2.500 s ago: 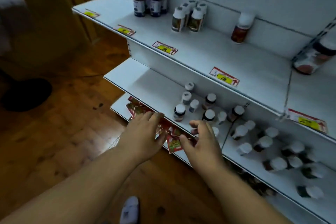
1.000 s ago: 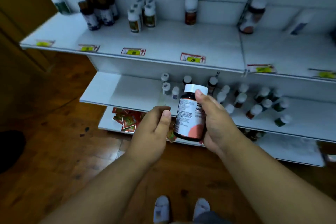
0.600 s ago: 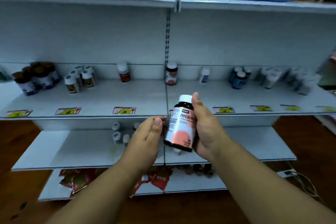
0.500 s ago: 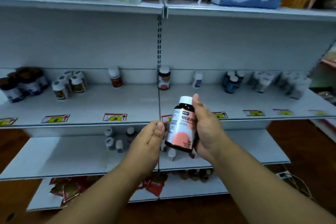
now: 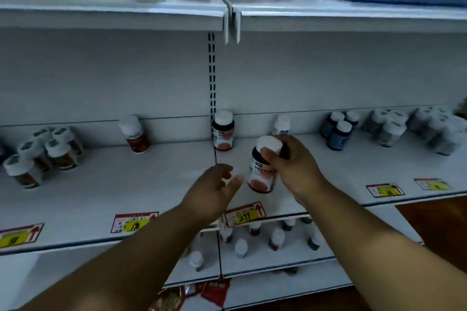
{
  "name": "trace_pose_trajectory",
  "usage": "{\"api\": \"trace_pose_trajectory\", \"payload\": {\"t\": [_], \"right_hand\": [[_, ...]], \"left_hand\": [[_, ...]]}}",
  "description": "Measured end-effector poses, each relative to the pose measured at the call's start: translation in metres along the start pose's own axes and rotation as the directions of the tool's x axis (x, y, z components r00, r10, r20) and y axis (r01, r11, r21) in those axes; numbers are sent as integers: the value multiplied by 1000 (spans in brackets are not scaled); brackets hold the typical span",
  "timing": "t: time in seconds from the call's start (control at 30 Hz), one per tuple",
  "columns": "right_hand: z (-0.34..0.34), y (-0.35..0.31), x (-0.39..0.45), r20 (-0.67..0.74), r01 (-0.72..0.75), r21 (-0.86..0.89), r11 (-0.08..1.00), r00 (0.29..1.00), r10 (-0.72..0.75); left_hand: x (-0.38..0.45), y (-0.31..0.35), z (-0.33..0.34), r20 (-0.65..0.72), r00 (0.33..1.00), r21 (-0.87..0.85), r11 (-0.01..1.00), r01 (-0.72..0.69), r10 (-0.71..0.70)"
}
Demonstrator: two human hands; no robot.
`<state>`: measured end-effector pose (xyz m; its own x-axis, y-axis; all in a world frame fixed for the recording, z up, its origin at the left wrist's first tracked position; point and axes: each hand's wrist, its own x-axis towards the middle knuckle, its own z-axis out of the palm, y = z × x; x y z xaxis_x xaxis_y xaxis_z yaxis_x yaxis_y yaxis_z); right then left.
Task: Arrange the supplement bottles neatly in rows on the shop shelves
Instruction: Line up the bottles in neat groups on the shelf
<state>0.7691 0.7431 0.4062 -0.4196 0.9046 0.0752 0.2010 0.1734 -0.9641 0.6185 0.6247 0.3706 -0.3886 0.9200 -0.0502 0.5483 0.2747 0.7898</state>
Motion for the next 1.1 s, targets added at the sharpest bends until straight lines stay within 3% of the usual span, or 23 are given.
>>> {"api": "trace_pose_trajectory", "payload": {"t": [0.1, 0.23, 0.33, 0.57, 0.73, 0.93, 1.1], "right_hand": [[4, 18, 43, 71, 1, -113, 994, 997, 7], [11, 35, 83, 232, 68, -240, 968, 973, -11], [16, 55, 94, 311, 121, -318, 940, 950, -18], [29, 77, 118, 202, 204, -347, 915, 969, -139], [40, 69, 149, 270, 260, -392, 882, 950, -160], [43, 66, 162, 206, 195, -579, 791, 975, -90], [44, 58, 151, 157, 108, -537, 837, 987, -26]], "left_hand": [[36, -15, 3, -15, 999, 61, 997, 38, -37], [73, -36, 11, -137, 990, 340, 938, 67, -21], [91, -41, 17, -158, 985, 442, 887, 132, -67], [130, -54, 31, -165, 970, 556, 795, 243, -181], [141, -56, 32, -153, 970, 550, 799, 243, -189], [142, -55, 27, -136, 973, 552, 802, 230, -186], [134, -57, 17, -77, 986, 535, 829, 166, -148]]}}
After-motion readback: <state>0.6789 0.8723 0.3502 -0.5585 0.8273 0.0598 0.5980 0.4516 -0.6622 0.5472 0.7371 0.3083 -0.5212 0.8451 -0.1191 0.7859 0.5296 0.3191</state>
